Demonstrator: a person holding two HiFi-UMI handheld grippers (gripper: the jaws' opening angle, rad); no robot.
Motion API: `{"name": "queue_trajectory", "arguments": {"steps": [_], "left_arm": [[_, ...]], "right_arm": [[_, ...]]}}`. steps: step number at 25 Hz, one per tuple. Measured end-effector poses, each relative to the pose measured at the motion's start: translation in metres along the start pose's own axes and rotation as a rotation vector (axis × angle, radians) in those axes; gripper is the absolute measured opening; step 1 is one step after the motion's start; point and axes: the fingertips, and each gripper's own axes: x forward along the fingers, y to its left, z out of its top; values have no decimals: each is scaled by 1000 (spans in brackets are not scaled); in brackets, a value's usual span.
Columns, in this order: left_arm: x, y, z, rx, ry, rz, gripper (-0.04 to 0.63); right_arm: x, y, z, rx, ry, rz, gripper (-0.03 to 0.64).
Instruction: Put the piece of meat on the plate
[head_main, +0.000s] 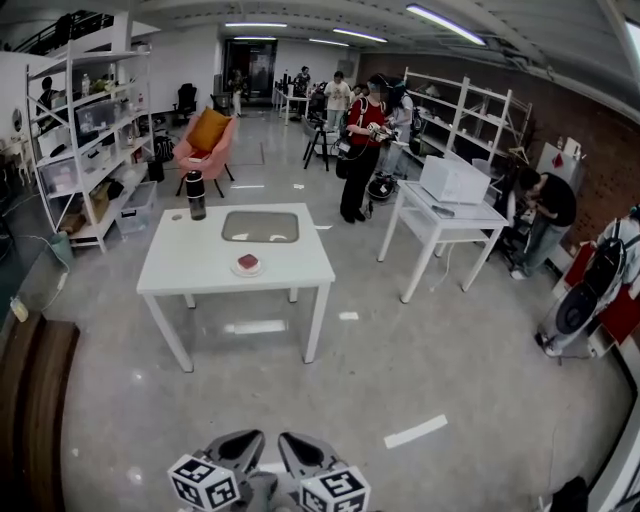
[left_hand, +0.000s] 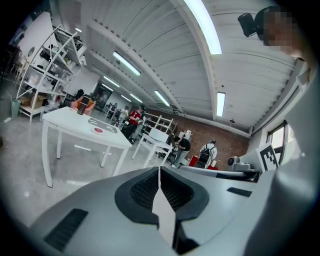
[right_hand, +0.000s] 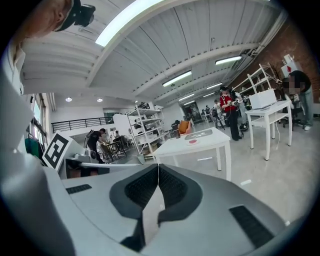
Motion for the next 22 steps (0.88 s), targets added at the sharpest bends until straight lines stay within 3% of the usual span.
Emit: {"name": "queue_trajectory", "arguments": {"steps": [5, 9, 14, 22], "left_arm": [[34, 42, 21, -1, -2, 18, 18], [66, 85, 47, -4, -2, 15, 18], [110, 147, 96, -15, 4, -9, 18], [170, 245, 182, 32, 5, -45, 18]], "right_arm": [[43, -25, 25, 14, -60, -2, 15], [92, -50, 43, 21, -50, -12, 15], [166, -77, 81, 22, -55, -29, 15], [283, -120, 146, 16, -95, -89, 15]]}}
